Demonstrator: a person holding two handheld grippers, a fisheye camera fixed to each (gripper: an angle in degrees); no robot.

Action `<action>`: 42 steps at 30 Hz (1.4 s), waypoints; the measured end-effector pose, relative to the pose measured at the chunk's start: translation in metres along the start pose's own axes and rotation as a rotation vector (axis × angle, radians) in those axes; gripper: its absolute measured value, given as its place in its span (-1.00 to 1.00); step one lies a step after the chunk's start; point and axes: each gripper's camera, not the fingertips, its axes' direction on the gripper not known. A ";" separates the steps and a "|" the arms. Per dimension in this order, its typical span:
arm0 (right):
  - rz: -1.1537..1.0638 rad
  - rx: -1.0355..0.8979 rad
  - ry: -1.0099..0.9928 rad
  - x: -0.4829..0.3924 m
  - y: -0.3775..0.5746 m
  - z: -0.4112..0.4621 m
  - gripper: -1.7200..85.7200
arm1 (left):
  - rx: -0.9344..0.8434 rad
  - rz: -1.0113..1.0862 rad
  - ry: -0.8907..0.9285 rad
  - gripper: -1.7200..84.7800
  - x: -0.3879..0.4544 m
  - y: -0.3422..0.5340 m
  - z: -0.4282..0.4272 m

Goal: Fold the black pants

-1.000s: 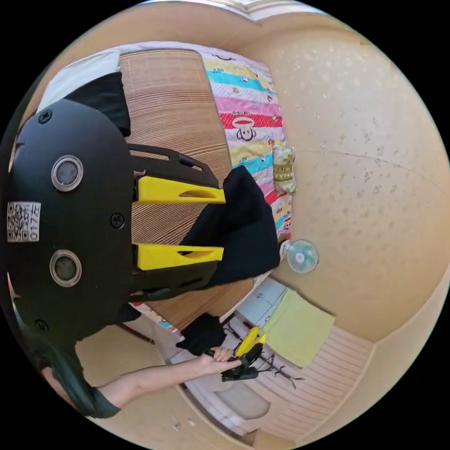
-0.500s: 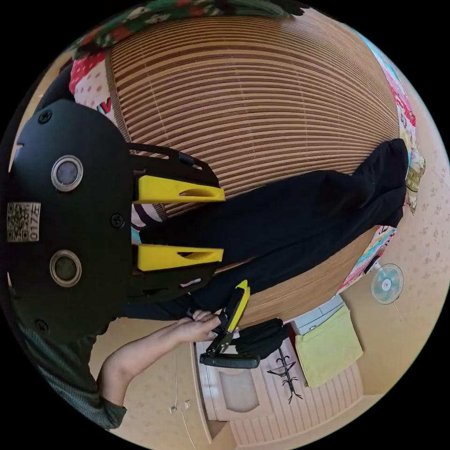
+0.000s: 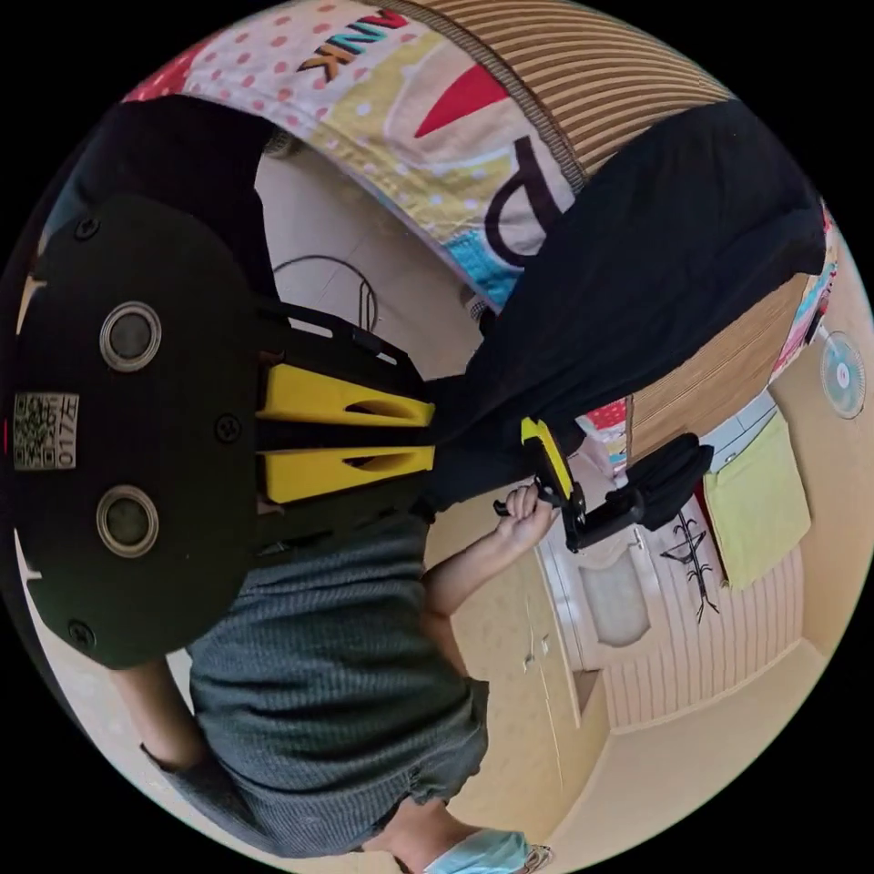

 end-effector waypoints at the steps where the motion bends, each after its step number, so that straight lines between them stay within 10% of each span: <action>1: 0.023 0.035 -0.017 0.000 0.011 0.002 -0.92 | 0.022 -0.023 -0.016 -0.87 -0.002 0.004 -0.006; 16: 0.048 0.299 0.237 -0.096 -0.002 -0.087 -0.94 | 0.438 -0.264 -0.443 -0.94 0.034 -0.047 -0.129; 21: 0.140 0.283 0.457 -0.109 -0.039 -0.061 -0.95 | 0.188 -0.341 -0.637 -0.98 -0.020 -0.133 -0.083; 30: 0.107 0.258 0.648 -0.151 -0.078 -0.035 -0.95 | 0.076 -0.325 -0.631 -0.98 -0.098 -0.227 -0.065; 42: 0.062 0.533 0.776 -0.179 -0.133 -0.044 -0.95 | 0.402 -0.341 -0.533 -0.98 -0.215 -0.309 -0.120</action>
